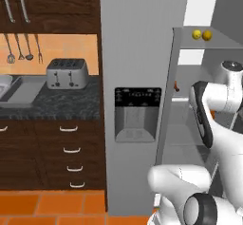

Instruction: Place one lemon and one chicken drumstick in each tupperware on the nearby counter, to pack two identical lunches.

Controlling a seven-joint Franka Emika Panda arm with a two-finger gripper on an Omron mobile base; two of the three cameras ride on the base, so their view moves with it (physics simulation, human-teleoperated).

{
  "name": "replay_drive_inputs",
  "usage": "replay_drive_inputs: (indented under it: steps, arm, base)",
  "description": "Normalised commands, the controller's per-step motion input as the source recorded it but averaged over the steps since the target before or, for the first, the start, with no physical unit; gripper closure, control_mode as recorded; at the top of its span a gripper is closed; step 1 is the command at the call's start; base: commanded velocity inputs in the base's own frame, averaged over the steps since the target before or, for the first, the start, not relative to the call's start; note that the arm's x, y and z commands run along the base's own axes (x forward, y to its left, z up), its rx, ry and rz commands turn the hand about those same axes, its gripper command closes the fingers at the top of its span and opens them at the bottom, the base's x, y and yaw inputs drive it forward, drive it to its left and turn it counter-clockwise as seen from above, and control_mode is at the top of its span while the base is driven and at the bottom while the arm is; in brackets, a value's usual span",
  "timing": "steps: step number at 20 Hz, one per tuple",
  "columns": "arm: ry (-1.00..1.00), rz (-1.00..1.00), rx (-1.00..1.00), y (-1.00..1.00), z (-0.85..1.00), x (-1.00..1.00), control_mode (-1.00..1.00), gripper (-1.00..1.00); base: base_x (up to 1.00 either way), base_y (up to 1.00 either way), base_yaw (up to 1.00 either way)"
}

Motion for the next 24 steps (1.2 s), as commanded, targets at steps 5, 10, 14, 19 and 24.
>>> replay_drive_inputs:
  steps: [5,10,14,19,24]
  arm:
    - [0.0,0.0,0.0,0.0,0.0,0.0,1.0,1.0]
    - [0.0,0.0,0.0,0.0,0.0,0.0,1.0,1.0]
    - [0.0,0.0,0.0,0.0,0.0,0.0,1.0,1.0]
    - [0.0,0.0,0.0,0.0,0.0,0.0,1.0,1.0]
    - [0.0,0.0,0.0,0.0,0.0,0.0,1.0,1.0]
  base:
    - [-0.02,0.62,0.84]
    - [0.44,1.0,0.47]
    - [1.0,1.0,0.12]
    - [1.0,1.0,-0.08]
    - [1.0,0.83,-0.41]
